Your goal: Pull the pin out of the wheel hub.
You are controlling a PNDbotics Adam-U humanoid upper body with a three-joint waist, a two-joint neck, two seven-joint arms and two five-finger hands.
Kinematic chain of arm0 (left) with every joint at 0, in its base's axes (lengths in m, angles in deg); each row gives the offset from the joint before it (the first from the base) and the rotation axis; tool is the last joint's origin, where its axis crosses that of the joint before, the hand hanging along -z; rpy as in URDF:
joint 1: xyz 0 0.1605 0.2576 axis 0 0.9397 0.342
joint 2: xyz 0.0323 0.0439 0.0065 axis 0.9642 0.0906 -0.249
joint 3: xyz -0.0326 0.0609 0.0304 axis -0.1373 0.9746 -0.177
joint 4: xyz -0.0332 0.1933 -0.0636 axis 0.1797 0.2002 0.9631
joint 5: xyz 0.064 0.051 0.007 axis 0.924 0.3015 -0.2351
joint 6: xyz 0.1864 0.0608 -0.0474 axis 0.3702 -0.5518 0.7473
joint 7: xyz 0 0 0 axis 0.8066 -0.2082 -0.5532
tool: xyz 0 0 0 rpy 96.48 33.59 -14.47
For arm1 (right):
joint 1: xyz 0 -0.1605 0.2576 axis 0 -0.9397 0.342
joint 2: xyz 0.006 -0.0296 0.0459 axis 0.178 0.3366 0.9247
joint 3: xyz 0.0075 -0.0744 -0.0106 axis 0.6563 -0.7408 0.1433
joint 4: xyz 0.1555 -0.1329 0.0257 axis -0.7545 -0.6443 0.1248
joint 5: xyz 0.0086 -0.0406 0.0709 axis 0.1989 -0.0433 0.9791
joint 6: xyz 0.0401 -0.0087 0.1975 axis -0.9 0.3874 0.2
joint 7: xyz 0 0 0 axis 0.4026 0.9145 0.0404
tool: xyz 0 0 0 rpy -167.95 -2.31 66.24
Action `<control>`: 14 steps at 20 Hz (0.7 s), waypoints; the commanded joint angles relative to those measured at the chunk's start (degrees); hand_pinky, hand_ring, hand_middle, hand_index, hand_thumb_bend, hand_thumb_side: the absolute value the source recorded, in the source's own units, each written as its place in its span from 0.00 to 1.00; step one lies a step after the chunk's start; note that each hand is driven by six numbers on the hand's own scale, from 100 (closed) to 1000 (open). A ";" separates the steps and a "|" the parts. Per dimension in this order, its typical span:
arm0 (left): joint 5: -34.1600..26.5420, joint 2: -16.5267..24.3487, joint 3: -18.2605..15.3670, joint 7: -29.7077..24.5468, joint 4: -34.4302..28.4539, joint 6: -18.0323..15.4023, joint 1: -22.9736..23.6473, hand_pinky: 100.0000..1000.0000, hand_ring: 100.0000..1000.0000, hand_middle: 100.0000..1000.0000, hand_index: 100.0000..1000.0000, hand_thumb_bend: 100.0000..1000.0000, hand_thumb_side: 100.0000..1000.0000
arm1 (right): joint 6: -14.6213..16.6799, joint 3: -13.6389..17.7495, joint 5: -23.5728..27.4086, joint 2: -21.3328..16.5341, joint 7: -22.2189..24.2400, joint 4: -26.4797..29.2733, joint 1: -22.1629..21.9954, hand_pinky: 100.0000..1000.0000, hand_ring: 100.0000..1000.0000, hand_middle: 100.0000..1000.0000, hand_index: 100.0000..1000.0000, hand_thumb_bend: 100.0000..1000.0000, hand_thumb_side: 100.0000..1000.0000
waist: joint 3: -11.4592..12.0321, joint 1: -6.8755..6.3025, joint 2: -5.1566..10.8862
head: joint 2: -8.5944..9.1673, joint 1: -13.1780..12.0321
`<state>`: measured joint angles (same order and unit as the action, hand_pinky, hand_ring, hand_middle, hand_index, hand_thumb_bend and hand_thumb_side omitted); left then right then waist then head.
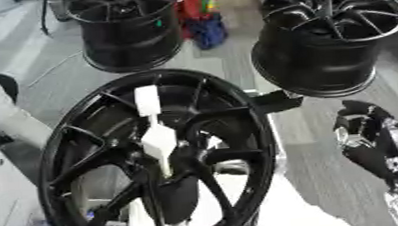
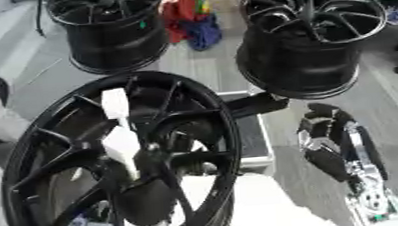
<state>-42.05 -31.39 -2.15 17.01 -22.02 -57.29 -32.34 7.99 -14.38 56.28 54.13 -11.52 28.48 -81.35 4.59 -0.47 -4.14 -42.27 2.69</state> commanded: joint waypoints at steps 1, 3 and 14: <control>0.62 9.03 5.26 -6.97 -0.76 -2.21 -4.33 0.64 0.60 0.66 0.81 0.40 0.35 | 0.04 -0.22 -0.21 -1.73 0.33 0.37 0.31 0.57 0.53 0.60 0.75 0.00 0.07 | -0.34 -0.44 0.72 | -0.02 -0.45; 1.43 11.16 10.06 -13.16 0.00 -4.05 -8.45 0.66 0.61 0.67 0.82 0.38 0.33 | 0.04 -0.44 -0.24 -2.06 0.56 0.13 0.24 0.57 0.53 0.60 0.75 0.00 0.07 | -0.83 -0.89 1.00 | -0.20 -0.86; 9.17 -0.31 27.50 -48.03 12.28 -10.27 -30.15 0.75 0.69 0.76 0.86 0.34 0.25 | 0.19 -0.96 -0.30 -3.01 1.08 -0.64 -0.22 0.57 0.53 0.60 0.75 0.00 0.07 | -3.81 -2.42 1.94 | -0.55 -1.42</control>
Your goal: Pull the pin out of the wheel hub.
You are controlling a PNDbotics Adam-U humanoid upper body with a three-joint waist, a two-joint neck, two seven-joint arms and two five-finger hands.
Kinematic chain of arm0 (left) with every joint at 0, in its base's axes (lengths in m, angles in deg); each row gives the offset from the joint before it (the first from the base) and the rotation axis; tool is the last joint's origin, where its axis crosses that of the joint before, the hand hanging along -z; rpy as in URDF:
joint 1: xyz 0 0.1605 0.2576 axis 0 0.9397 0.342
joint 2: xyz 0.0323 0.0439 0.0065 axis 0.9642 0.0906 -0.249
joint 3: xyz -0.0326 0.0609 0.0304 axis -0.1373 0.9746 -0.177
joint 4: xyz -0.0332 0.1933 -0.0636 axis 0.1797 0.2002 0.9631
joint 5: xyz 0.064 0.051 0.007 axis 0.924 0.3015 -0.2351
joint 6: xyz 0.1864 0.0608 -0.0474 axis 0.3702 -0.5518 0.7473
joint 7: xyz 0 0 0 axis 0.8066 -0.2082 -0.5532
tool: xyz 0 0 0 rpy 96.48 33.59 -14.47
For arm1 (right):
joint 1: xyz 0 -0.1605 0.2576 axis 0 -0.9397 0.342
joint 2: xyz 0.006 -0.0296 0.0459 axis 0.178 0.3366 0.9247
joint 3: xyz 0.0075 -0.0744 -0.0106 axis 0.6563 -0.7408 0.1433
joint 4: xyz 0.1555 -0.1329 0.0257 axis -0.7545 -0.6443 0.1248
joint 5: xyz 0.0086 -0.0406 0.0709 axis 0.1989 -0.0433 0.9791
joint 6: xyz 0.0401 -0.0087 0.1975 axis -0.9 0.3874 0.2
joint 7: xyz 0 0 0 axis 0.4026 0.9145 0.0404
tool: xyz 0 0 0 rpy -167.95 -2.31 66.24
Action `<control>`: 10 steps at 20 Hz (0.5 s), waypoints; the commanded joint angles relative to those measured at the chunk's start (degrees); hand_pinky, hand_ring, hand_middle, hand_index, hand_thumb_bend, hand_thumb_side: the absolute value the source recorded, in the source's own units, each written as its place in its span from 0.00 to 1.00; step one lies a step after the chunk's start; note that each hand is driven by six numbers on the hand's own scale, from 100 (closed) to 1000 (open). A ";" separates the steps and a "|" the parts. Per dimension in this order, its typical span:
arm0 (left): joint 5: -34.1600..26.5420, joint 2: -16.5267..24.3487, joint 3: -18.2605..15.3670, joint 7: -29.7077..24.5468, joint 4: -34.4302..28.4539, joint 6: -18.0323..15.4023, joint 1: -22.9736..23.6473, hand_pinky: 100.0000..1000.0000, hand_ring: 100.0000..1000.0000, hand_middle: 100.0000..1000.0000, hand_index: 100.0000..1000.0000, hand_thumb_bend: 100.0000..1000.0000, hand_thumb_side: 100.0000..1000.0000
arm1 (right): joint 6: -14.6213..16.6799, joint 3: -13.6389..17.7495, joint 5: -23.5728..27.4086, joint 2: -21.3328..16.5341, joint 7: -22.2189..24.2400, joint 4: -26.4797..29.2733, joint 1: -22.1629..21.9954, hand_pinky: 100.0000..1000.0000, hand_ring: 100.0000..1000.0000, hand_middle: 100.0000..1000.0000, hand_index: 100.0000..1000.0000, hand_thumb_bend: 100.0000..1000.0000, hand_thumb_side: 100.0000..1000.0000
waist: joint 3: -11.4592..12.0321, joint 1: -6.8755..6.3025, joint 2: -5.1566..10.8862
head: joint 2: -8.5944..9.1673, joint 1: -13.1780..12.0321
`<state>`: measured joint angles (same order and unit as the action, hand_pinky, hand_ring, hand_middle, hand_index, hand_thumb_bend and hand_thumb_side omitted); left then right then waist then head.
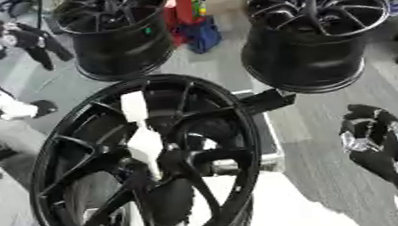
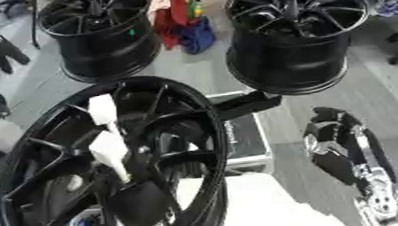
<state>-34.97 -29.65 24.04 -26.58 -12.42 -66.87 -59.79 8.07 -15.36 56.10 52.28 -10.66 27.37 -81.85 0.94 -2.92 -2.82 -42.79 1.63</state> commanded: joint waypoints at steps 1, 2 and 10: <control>3.29 -3.63 2.14 -5.05 4.34 -0.97 -3.91 0.76 0.70 0.77 0.87 0.34 0.25 | 0.13 -0.06 -0.10 -1.14 0.28 0.41 0.30 0.57 0.53 0.60 0.75 0.00 0.07 | -0.46 0.00 0.64 | -0.06 -0.51; 4.45 -5.11 2.82 -5.36 5.99 -1.33 -4.95 0.76 0.70 0.77 0.87 0.34 0.25 | 0.17 -0.12 -0.08 -1.13 0.34 0.37 0.32 0.57 0.53 0.60 0.75 0.00 0.07 | -0.71 -0.04 0.65 | -0.05 -0.63; 13.82 -12.73 4.84 -5.65 16.63 -4.88 -9.33 0.78 0.72 0.79 0.89 0.36 0.25 | 0.34 -0.49 0.03 -1.14 0.73 0.09 0.47 0.57 0.53 0.60 0.75 0.00 0.07 | -2.10 -0.32 0.65 | -0.11 -1.67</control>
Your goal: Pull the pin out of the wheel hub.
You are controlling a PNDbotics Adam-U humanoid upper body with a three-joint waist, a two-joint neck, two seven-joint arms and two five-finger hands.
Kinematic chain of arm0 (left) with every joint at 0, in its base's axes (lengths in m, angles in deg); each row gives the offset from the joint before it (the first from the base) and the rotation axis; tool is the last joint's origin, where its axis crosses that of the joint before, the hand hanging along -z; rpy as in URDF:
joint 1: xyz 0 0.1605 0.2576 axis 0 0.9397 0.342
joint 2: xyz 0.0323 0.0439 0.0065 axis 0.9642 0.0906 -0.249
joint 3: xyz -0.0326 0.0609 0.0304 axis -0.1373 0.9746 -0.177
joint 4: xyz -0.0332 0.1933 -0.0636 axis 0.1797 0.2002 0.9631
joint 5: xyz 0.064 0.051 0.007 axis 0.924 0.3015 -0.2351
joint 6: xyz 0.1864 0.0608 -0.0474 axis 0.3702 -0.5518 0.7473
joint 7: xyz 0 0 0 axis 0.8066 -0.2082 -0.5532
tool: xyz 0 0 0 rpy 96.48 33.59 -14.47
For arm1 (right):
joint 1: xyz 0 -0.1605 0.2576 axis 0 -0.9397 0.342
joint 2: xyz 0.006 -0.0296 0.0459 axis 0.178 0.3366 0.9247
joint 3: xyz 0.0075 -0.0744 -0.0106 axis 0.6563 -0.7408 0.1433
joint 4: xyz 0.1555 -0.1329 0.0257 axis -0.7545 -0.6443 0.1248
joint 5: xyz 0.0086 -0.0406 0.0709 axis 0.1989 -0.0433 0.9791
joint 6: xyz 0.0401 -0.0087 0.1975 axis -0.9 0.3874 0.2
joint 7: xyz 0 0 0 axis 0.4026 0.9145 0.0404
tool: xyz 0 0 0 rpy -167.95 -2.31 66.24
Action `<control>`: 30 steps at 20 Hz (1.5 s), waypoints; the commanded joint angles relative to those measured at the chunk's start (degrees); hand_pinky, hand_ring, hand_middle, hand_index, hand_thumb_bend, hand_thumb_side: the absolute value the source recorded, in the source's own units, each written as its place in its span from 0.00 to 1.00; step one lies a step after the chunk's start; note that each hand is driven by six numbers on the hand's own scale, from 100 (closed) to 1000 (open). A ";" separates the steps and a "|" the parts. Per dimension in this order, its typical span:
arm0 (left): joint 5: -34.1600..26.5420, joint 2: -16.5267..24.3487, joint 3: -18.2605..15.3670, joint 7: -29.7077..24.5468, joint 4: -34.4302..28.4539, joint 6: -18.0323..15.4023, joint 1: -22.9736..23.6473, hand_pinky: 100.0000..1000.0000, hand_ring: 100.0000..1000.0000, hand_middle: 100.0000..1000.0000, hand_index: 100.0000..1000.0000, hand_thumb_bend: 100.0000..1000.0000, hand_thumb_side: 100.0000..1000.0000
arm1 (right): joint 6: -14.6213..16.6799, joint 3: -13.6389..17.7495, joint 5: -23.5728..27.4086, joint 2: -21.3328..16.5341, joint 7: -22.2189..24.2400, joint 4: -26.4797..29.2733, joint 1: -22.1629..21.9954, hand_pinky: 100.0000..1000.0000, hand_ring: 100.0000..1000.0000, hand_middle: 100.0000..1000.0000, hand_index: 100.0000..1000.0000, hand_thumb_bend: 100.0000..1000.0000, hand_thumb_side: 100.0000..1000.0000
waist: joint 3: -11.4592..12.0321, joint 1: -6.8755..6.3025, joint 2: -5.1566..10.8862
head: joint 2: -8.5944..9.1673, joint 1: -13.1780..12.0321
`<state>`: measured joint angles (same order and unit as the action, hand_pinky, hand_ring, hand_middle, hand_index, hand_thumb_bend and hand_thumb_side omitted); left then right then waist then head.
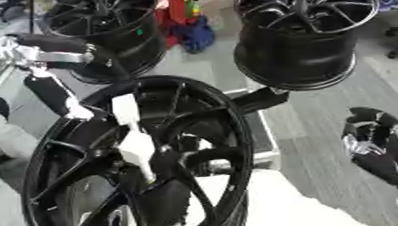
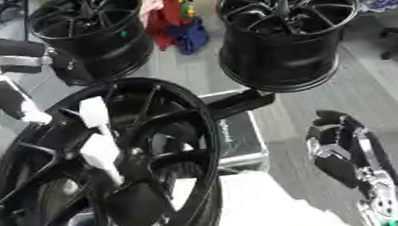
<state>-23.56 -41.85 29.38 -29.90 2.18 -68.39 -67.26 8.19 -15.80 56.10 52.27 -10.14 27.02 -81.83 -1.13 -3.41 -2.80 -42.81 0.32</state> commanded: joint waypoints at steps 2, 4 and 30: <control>4.09 -1.56 -0.90 -2.33 3.42 -3.93 -2.23 0.78 0.72 0.80 0.89 0.35 0.25 | 0.23 -0.09 0.06 -1.11 0.26 0.44 0.51 0.57 0.53 0.60 0.75 0.00 0.07 | -0.14 0.18 0.66 | -0.18 -0.45; 5.49 -2.37 -0.77 -2.33 4.59 -4.53 -2.24 0.77 0.71 0.79 0.89 0.34 0.25 | 0.25 -0.13 0.09 -1.05 0.35 0.40 0.54 0.57 0.53 0.60 0.75 0.00 0.07 | -0.25 0.19 0.67 | -0.19 -0.54; 6.20 -4.33 1.45 -2.33 6.90 -6.98 -0.37 0.66 0.55 0.64 0.82 0.19 0.10 | 0.24 -0.04 0.18 -0.99 0.45 0.46 0.54 0.57 0.53 0.60 0.75 0.00 0.07 | -0.35 0.47 0.80 | -0.16 -0.63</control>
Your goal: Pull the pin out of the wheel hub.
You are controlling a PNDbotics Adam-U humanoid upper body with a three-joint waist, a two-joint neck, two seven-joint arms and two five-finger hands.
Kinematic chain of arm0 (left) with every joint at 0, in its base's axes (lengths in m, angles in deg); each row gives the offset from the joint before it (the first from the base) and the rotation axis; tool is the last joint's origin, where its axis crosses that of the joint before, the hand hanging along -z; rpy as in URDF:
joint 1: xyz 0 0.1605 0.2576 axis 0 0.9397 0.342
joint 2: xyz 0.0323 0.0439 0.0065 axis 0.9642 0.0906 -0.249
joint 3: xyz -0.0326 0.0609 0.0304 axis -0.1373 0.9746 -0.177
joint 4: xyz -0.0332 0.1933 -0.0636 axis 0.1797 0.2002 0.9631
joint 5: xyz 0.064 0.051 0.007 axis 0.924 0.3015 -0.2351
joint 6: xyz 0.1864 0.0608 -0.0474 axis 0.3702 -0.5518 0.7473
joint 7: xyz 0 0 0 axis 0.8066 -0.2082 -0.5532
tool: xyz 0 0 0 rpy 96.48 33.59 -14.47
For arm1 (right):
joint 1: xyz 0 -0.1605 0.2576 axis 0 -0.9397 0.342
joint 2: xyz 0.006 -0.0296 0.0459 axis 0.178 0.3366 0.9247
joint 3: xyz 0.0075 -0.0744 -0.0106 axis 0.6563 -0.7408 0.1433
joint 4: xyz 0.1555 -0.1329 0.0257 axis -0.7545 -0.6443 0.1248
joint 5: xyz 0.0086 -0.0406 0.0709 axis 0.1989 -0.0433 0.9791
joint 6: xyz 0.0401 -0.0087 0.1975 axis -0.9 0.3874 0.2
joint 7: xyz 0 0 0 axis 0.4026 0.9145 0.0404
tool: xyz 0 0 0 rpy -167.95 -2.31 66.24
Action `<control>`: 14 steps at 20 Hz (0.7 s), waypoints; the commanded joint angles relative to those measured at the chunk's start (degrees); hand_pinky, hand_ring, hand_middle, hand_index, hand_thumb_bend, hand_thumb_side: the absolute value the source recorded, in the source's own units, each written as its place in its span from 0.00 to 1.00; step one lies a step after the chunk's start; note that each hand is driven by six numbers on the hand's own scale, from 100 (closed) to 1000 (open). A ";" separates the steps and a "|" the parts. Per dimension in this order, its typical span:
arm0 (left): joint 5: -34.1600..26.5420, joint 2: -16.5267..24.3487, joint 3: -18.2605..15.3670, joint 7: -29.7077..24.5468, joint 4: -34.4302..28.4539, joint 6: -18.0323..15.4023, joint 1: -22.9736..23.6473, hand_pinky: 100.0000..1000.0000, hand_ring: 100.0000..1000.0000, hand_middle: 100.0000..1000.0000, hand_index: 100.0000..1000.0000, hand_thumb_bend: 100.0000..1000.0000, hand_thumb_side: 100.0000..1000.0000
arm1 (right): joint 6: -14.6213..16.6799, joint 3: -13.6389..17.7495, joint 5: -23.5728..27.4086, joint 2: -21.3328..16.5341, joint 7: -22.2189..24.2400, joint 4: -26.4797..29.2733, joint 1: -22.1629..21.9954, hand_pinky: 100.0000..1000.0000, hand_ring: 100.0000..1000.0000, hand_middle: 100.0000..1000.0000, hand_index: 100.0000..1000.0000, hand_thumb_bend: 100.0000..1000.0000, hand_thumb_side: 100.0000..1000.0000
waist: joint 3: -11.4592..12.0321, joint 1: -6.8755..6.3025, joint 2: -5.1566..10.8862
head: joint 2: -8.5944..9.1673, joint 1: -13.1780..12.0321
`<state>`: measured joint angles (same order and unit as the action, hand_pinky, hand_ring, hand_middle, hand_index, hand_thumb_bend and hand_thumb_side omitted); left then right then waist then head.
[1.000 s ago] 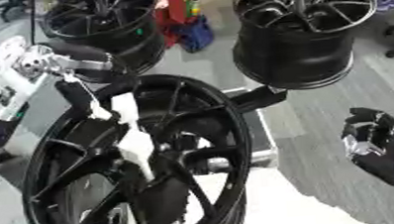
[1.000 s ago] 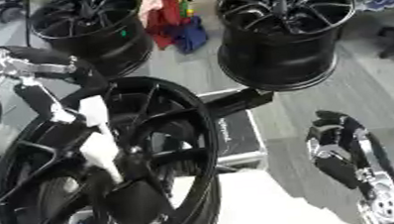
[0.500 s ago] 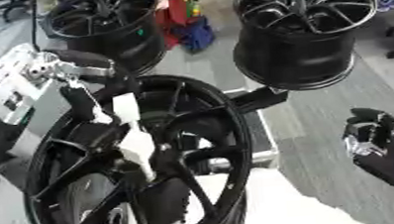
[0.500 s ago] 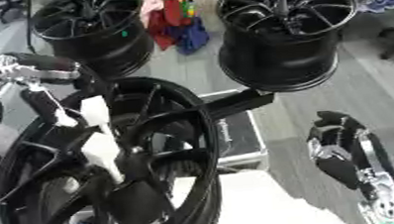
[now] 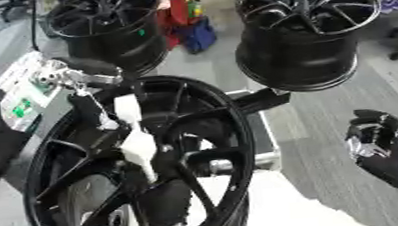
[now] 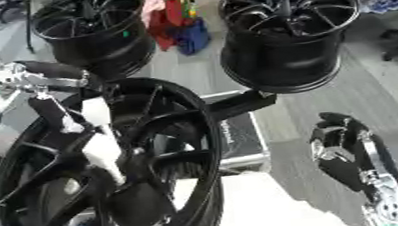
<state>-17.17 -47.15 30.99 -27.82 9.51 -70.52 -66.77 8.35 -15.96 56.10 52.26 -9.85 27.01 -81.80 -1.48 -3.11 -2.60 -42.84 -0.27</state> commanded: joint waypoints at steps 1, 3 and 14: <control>-0.12 0.98 -0.18 -4.41 -0.36 -4.94 -0.83 0.66 0.54 0.63 0.81 0.19 0.09 | 0.07 0.13 0.17 -0.97 0.15 0.45 0.49 0.57 0.53 0.60 0.75 0.00 0.07 | 0.01 0.18 0.60 | -0.09 -0.04; -0.09 0.95 -0.24 -4.41 -0.20 -5.06 -0.78 0.62 0.51 0.60 0.78 0.15 0.06 | 0.07 0.13 0.18 -0.95 0.15 0.45 0.50 0.57 0.53 0.60 0.75 0.00 0.07 | -0.01 0.21 0.58 | 0.09 -0.01; -2.17 1.42 -1.03 -4.41 -1.46 -5.40 -1.18 0.49 0.38 0.42 0.61 0.00 0.00 | 0.08 0.19 0.21 -0.91 0.12 0.34 0.47 0.57 0.53 0.60 0.75 0.00 0.07 | -0.01 0.20 0.62 | 0.27 0.09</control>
<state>-18.81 -47.13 31.07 -27.47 9.05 -70.87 -66.73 8.35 -15.96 56.10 52.26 -9.85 27.00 -81.80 -1.51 -3.08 -2.60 -42.82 -0.26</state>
